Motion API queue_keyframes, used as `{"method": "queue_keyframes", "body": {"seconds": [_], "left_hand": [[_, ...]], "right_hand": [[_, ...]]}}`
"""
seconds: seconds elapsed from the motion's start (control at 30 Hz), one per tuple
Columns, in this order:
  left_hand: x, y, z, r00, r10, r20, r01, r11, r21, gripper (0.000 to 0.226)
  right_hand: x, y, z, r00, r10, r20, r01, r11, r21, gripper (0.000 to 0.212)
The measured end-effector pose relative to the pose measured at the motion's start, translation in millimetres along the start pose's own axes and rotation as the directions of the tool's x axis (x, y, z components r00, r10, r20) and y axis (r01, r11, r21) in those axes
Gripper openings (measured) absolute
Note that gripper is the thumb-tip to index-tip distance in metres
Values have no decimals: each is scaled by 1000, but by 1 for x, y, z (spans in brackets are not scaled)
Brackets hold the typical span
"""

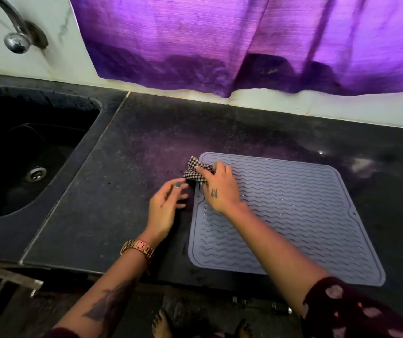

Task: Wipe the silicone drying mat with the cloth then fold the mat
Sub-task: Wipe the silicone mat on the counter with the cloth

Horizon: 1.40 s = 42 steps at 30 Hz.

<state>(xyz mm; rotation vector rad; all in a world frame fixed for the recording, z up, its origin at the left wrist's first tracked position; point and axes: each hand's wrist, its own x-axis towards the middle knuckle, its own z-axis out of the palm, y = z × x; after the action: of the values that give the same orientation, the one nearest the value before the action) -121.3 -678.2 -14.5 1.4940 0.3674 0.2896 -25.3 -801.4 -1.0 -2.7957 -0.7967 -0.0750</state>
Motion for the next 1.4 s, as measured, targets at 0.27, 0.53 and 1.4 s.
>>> {"method": "queue_keyframes", "body": {"seconds": [0.27,0.53,1.4], "left_hand": [[23,8,-3,967,122,-222,-86,983,162,13],[28,8,24,969,245,-10,-187,766,615,24],[4,-3,76,955,235,-179,34,515,857,28]], "right_hand": [[-97,-34,0,1000,-4,-19,5,999,52,50],[-153,-25,-15,991,-136,14,134,988,80,56],[-235,241,-57,917,275,-289,-265,961,74,58]]}}
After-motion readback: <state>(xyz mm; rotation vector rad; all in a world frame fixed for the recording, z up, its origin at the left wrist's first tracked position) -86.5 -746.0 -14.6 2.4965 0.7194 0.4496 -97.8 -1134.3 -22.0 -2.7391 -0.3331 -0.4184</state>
